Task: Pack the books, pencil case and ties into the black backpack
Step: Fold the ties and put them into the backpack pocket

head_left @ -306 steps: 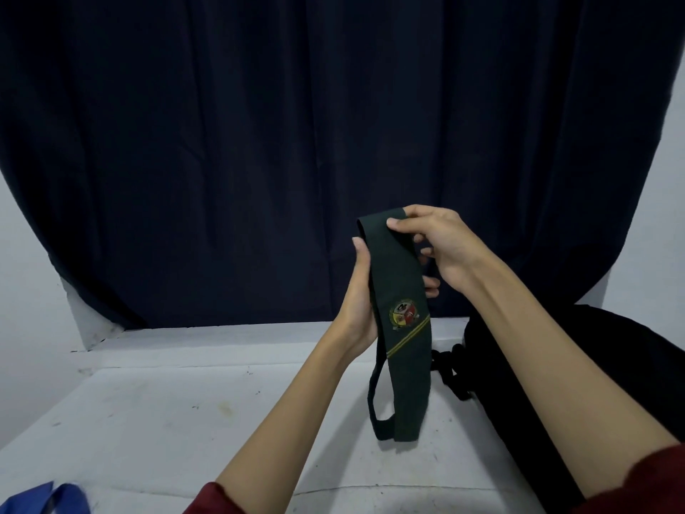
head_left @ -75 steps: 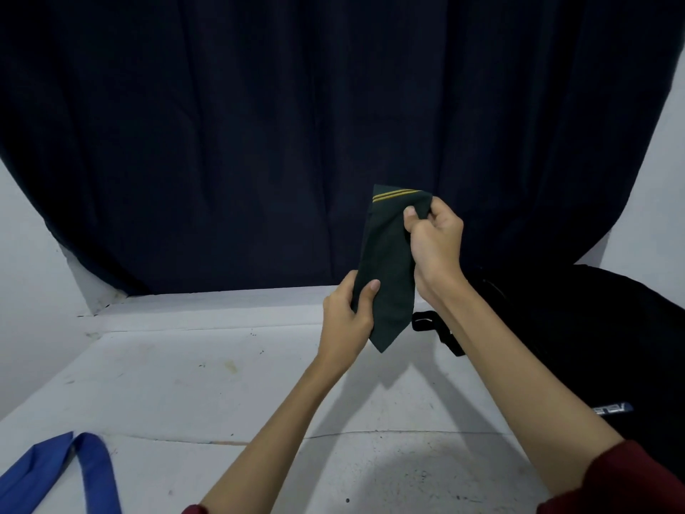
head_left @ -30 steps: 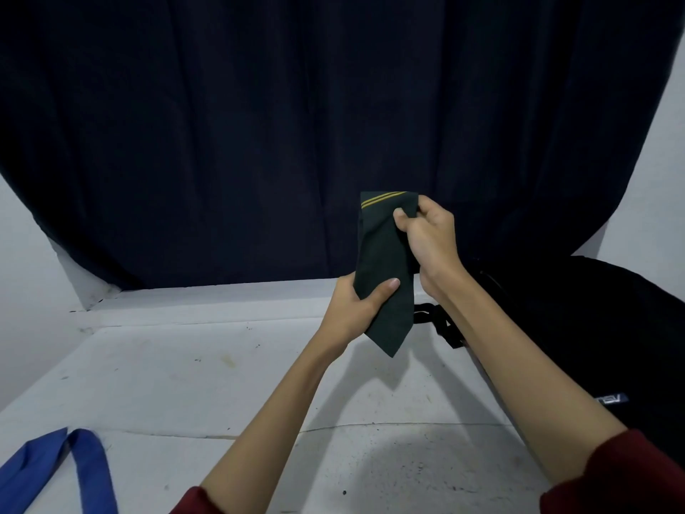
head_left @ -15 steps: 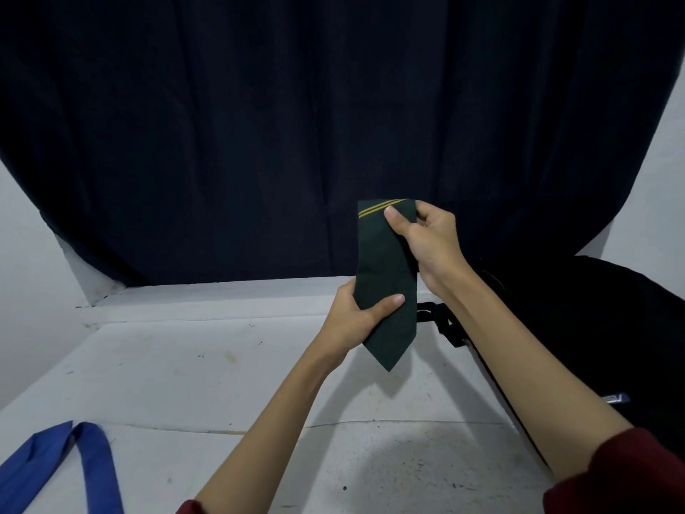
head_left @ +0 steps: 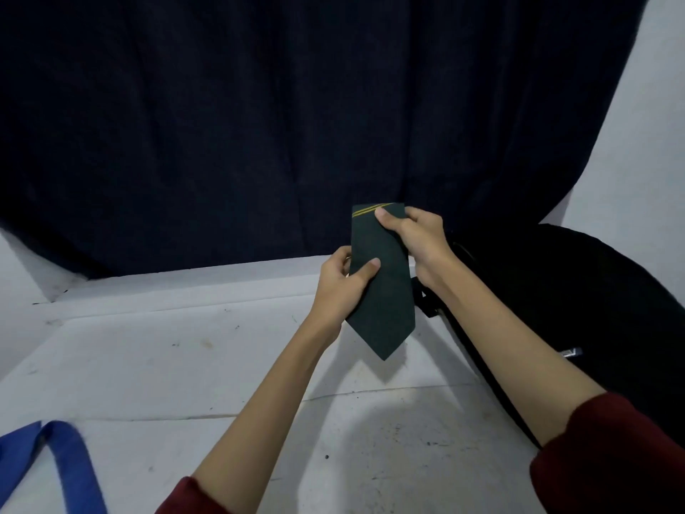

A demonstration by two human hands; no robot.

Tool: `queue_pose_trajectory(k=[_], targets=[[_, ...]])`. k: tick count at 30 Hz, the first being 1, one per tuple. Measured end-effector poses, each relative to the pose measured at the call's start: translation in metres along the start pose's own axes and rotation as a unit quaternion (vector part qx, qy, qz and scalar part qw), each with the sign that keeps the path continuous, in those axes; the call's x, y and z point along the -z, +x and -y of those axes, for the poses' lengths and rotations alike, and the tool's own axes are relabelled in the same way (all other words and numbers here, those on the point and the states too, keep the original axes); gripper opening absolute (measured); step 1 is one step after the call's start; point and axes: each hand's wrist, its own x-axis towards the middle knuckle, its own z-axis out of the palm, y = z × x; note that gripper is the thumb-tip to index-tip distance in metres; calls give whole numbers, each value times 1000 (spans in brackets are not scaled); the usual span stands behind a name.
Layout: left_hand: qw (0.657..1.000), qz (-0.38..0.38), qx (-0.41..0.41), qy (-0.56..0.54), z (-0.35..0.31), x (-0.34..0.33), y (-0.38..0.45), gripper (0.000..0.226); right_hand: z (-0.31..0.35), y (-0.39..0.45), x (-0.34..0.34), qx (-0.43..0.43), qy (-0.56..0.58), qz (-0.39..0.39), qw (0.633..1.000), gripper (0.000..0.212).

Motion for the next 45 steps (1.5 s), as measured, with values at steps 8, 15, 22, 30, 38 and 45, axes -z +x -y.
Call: queue_pose_trajectory(k=[8, 15, 22, 30, 38, 45], targets=[[981, 81, 124, -127, 22, -11, -2, 39, -15, 6, 65, -83, -150, -14, 985, 37], [971, 94, 184, -115, 50, -26, 0, 44, -33, -7, 155, -4, -604, -74, 793, 36], [968, 116, 201, -94, 53, -73, 13, 40, -10, -2, 187, -8, -627, -69, 776, 26], [974, 59, 209, -70, 56, -99, 33, 42, -36, 7, 194, 65, -695, 31, 715, 22], [970, 103, 217, -24, 52, -132, 39, 39, 6, 29, 246, -53, -325, 105, 939, 28], [968, 75, 237, -31, 45, -160, 71, 35, 10, 41, 248, -51, -322, 182, 928, 31]])
